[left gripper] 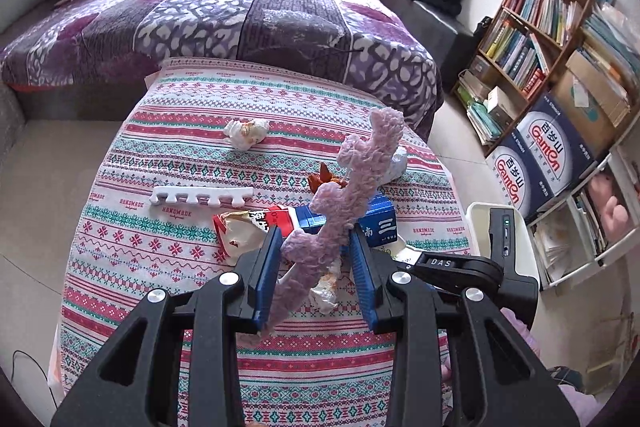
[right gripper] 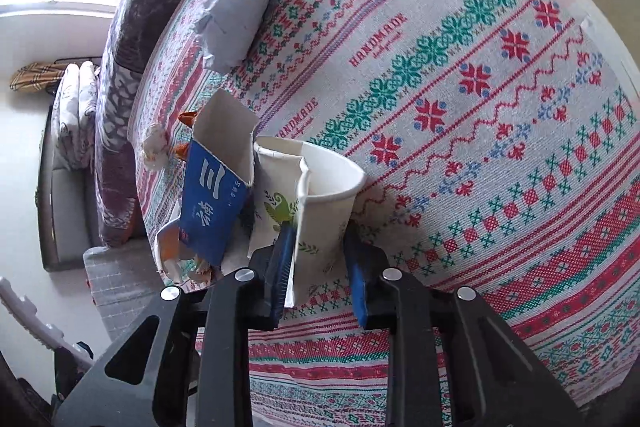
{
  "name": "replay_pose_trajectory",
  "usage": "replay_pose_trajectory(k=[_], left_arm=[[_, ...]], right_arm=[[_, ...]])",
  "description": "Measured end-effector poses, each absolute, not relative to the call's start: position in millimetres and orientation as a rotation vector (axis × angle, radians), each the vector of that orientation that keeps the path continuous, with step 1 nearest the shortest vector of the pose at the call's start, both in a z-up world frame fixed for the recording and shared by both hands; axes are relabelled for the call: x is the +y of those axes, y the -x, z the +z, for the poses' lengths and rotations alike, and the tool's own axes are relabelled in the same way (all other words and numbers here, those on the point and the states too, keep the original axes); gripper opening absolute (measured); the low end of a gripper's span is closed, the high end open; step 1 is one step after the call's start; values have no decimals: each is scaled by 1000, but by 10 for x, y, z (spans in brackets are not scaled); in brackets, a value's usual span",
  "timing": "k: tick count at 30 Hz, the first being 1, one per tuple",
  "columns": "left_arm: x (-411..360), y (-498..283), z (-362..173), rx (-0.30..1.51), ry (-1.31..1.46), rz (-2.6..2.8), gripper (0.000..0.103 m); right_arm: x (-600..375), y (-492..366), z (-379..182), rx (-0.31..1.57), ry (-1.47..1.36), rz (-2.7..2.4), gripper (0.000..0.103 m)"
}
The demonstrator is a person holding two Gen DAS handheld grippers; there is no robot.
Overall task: Collect trash
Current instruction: 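Grasp the white paper cup with the right gripper and lift it, then drop the paper cup into the bin with the right gripper while the left gripper carries the pink strip there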
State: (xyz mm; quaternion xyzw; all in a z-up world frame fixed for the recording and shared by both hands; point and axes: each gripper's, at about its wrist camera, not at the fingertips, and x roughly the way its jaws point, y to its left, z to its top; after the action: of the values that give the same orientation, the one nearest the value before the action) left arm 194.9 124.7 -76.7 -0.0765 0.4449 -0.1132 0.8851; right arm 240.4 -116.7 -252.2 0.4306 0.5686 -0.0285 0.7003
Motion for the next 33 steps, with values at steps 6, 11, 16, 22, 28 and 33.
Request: replay_pose_trajectory(k=[6, 11, 16, 22, 28, 33], left_arm=[[1360, -1967, -719, 876, 220, -131, 35], [1438, -1951, -643, 801, 261, -13, 35], [1399, -1918, -519, 710, 270, 79, 35], [1239, -1874, -387, 603, 233, 167, 36], [1015, -1842, -333, 566, 192, 174, 36], [768, -1840, -362, 570, 154, 148, 36]], right_arm=[[-1035, -2478, -1997, 1117, -744, -4, 23], [-911, -2409, -1395, 908, -508, 18, 23], [-911, -2222, -951, 706, -288, -17, 23], [-942, -1997, -607, 543, -142, -109, 23], [-1067, -1905, -467, 472, -90, -184, 23], [-1248, -1893, -461, 477, -76, -237, 24]])
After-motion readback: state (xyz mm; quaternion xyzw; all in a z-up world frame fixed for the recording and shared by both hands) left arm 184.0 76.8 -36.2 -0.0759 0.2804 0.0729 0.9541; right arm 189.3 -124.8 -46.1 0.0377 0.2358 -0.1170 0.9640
